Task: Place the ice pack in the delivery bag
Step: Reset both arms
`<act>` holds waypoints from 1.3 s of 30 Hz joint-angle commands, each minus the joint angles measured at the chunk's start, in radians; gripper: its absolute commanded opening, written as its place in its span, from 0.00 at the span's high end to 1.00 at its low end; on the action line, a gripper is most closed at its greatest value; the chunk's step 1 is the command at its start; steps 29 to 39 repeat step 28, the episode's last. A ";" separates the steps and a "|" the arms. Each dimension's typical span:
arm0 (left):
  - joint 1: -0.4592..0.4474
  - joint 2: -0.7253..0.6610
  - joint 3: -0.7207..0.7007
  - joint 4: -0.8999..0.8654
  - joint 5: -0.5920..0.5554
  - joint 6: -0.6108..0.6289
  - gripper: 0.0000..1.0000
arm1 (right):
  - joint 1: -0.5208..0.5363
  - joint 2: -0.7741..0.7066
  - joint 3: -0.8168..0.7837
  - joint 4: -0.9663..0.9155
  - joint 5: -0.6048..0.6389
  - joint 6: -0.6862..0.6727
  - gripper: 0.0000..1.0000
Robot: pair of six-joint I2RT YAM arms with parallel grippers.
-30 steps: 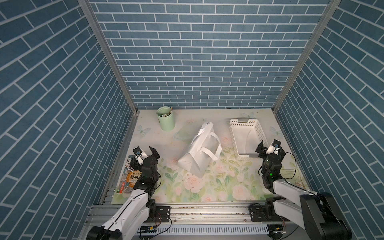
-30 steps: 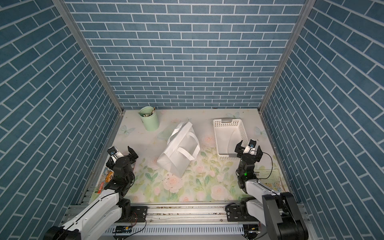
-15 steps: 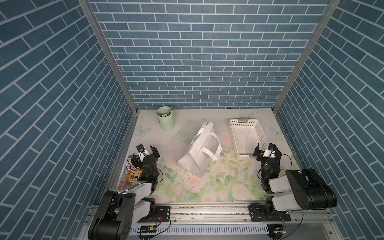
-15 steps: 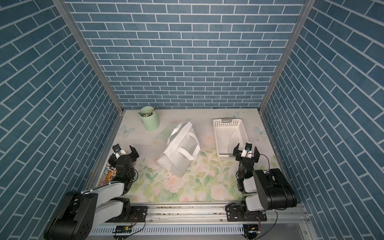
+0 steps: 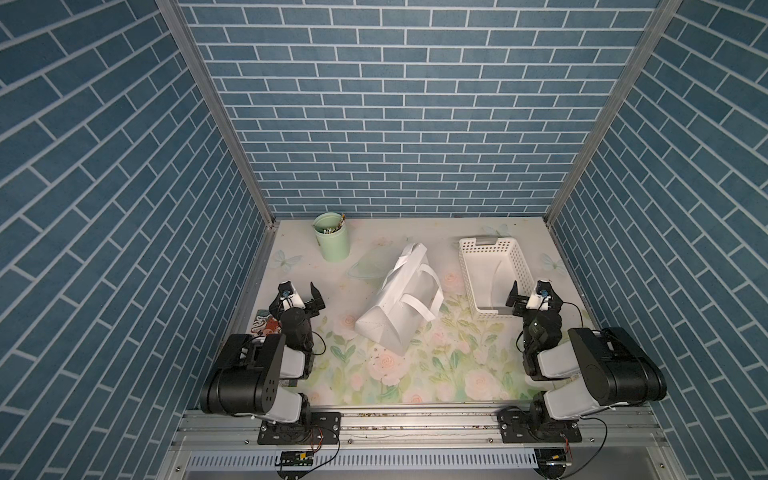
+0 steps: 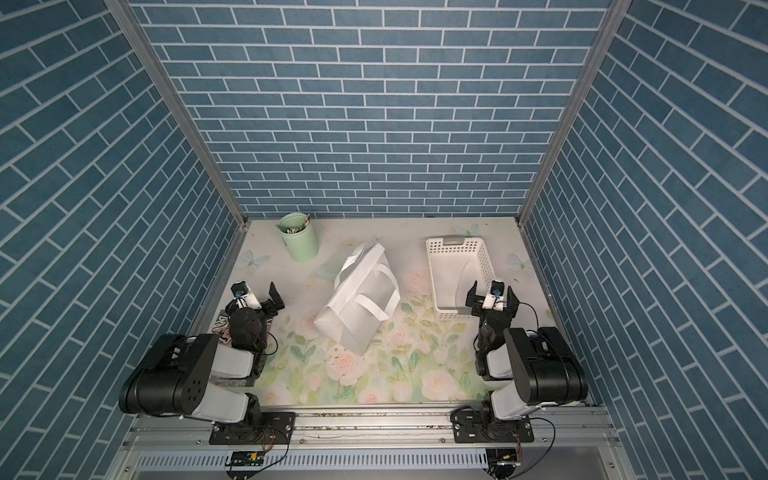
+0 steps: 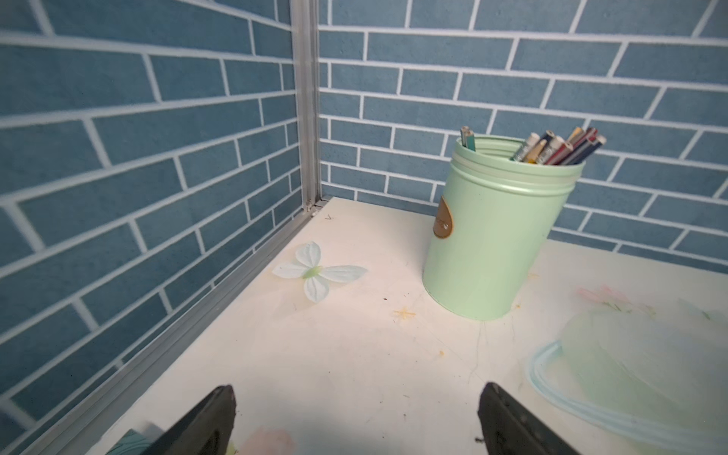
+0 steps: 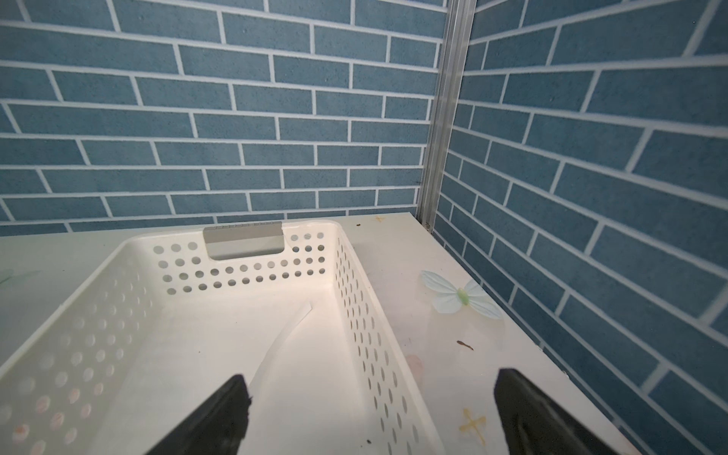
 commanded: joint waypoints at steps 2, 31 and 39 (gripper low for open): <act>-0.001 0.007 0.039 0.015 0.070 0.039 0.00 | -0.007 0.010 0.054 -0.111 -0.019 0.002 0.00; -0.025 0.013 0.046 0.017 0.032 0.054 0.00 | -0.007 0.011 0.059 -0.113 -0.021 -0.001 0.00; -0.025 0.013 0.046 0.017 0.032 0.054 0.00 | -0.007 0.011 0.059 -0.113 -0.021 -0.001 0.00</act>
